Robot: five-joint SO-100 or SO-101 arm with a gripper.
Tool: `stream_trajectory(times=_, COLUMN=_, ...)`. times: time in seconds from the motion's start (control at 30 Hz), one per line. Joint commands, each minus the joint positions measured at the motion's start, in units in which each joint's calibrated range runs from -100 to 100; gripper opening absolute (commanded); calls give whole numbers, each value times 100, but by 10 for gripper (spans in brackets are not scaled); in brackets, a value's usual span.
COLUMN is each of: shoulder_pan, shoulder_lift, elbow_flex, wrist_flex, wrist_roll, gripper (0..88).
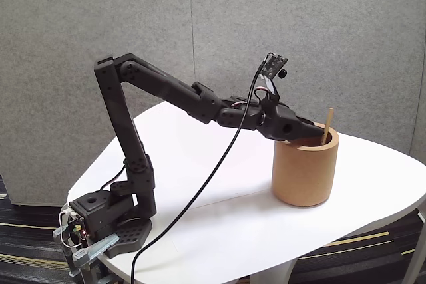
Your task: Grab the pen and put it in the pen holder.
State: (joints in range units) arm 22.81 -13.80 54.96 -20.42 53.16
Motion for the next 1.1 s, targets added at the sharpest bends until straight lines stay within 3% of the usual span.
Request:
stream_trajectory(times=0.0, shoulder_pan=-33, shoulder_lift=-88, elbow_flex=-307, wrist_flex=-34, wrist_roll=14, gripper=193)
stream_trajectory(times=0.6, shoulder_pan=-48, shoulder_lift=-120, elbow_flex=-496, wrist_flex=-25, wrist_roll=-17, gripper=189)
stream_trajectory(times=1.07, shoulder_pan=-472, shoulder_lift=-120, elbow_flex=-2915, wrist_flex=-17, wrist_roll=-28, gripper=189)
